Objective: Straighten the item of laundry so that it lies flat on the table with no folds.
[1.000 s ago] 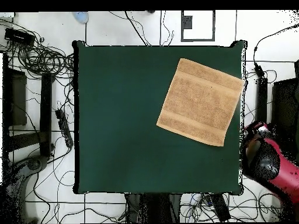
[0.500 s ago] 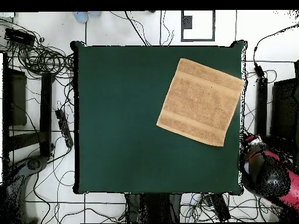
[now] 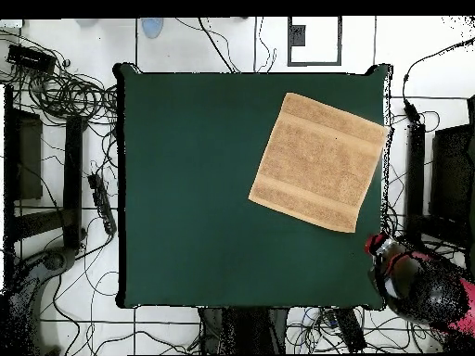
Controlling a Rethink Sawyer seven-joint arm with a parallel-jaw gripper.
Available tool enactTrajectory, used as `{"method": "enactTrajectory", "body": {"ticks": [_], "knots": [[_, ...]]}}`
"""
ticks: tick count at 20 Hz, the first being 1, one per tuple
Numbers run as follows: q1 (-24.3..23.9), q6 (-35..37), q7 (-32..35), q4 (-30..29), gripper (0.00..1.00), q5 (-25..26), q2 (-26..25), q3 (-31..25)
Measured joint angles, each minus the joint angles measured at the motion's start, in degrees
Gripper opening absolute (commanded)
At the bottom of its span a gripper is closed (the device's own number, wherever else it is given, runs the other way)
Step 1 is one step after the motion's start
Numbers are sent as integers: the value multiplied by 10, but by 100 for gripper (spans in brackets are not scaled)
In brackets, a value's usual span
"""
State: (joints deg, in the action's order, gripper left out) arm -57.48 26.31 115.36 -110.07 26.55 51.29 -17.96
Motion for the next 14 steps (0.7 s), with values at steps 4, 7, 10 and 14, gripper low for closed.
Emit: {"method": "enactTrajectory", "body": {"ticks": [4, 7, 10, 14], "knots": [[-3, 0, -25, -12, 100, 37, 0, -17], [-3, 0, -25, -21, 100, 51, 0, -27], [-3, 0, -25, -25, 100, 57, -3, -35], [-3, 0, -25, -25, 100, 75, -27, -47]]}}
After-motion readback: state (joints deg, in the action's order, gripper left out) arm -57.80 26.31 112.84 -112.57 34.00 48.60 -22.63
